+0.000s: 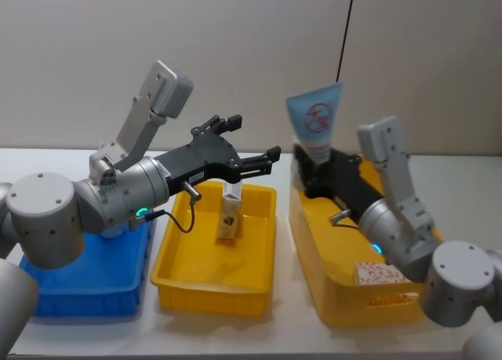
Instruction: Bimanual collaborative sorting of washing and personal care products
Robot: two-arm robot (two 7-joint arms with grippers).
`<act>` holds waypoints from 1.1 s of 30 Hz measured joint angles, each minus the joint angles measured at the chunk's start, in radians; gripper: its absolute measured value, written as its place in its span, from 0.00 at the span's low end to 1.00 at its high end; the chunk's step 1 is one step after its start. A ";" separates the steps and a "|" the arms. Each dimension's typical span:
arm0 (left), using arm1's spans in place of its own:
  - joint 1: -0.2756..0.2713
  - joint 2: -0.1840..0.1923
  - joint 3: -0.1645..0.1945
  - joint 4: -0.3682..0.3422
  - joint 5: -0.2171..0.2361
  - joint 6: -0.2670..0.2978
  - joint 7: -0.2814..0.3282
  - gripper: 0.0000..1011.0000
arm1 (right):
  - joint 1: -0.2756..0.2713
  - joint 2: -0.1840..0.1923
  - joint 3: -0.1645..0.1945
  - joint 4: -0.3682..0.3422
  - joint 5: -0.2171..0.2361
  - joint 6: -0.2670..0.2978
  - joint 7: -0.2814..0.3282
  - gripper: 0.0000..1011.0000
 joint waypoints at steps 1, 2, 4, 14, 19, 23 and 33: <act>0.000 0.000 0.000 0.000 0.000 0.000 0.000 0.99 | -0.007 0.003 0.009 -0.007 -0.004 0.007 -0.017 0.18; 0.000 0.000 0.000 0.000 0.000 0.000 0.000 0.99 | -0.011 0.005 0.015 -0.012 -0.006 0.009 -0.024 0.18; 0.000 0.000 0.000 0.000 0.000 0.000 0.000 0.99 | -0.022 0.009 0.029 -0.020 -0.012 0.020 -0.046 0.18; 0.000 0.000 0.000 0.000 0.000 0.000 0.000 0.99 | -0.057 0.028 0.091 -0.045 -0.031 0.063 -0.132 0.27; 0.000 0.000 0.000 0.000 0.000 0.000 0.000 0.99 | -0.065 0.034 0.119 -0.042 -0.034 0.077 -0.156 0.42; 0.000 0.000 0.000 0.000 0.000 0.000 0.000 0.99 | -0.068 0.037 0.132 -0.038 -0.036 0.082 -0.167 0.59; 0.000 0.000 0.000 0.000 0.000 0.000 0.000 0.99 | -0.072 0.042 0.152 -0.031 -0.038 0.091 -0.182 0.90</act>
